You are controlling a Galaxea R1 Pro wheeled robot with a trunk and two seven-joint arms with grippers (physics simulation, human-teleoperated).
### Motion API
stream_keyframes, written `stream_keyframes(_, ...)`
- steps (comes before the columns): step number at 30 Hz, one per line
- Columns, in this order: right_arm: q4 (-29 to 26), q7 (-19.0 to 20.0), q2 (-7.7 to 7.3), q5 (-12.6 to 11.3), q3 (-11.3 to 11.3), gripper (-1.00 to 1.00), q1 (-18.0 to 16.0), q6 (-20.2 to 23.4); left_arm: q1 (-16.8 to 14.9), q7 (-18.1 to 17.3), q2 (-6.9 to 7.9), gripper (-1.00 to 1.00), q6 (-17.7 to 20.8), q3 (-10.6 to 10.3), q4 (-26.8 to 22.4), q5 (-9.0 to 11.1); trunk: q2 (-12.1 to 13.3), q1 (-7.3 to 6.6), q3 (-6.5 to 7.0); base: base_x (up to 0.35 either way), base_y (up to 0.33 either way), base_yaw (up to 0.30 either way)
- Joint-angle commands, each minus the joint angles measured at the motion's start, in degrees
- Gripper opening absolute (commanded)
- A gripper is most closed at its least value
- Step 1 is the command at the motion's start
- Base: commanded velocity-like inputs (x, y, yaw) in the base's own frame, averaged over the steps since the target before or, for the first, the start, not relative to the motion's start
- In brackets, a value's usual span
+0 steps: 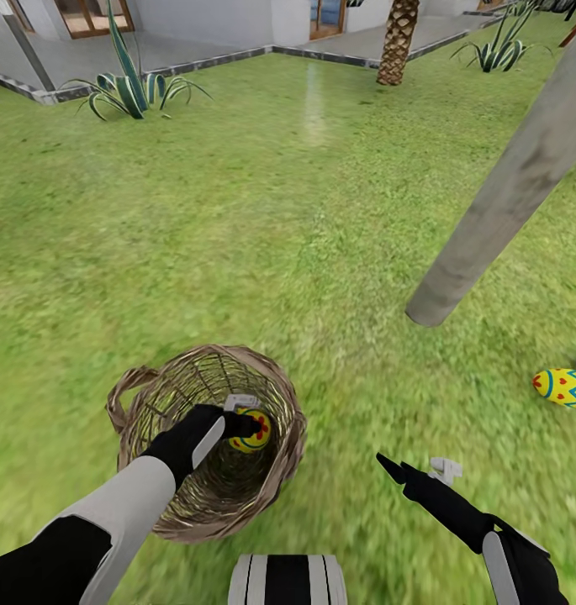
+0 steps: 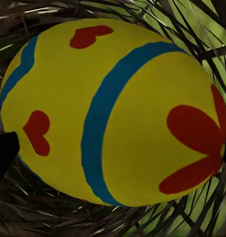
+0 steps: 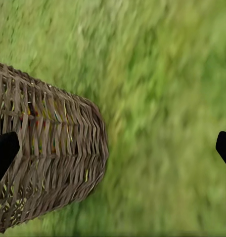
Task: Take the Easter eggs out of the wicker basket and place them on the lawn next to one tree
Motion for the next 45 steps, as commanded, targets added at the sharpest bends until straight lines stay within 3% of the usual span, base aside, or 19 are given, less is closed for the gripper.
stream_keyframes(1, -0.01, 0.14, 0.05, -0.32, -0.13, 1.0, -0.05, 0.44, 0.01, -0.05, 0.07, 1.0, 0.22, -0.25, 0.02, -1.21, -0.01, 0.0, -0.04, 0.0, 0.0, 0.0)
stream_keyframes(16, -0.01, 0.14, 0.05, -0.33, -0.13, 1.0, -0.04, 0.44, 0.01, -0.24, 0.07, 1.0, 1.14, -0.17, 0.64, -1.21, -0.06, 0.1, -0.93, 0.0, 0.0, 0.0)
stream_keyframes(38, -0.01, 0.14, 0.05, -0.33, -0.06, 1.0, -0.04, 0.46, 0.01, -0.24, 0.07, 1.0, 1.15, 0.44, 0.7, -1.04, -0.06, 0.1, -0.93, 0.0, 0.0, 0.0)
stream_keyframes(39, -0.01, 0.14, 0.05, -0.33, -0.06, 1.0, -0.04, 0.45, 0.01, -0.24, 0.07, -1.0, 1.13, 0.45, 0.71, -1.04, -0.06, 0.1, -0.93, 0.0, 0.0, 0.0)
stream_keyframes(45, -0.01, 0.14, 0.05, -0.34, -0.15, 1.0, -0.04, 0.45, 0.01, -0.24, 0.07, -1.0, 1.1, 0.46, 0.72, -1.04, -0.06, 0.1, -0.93, 0.0, 0.0, 0.0)
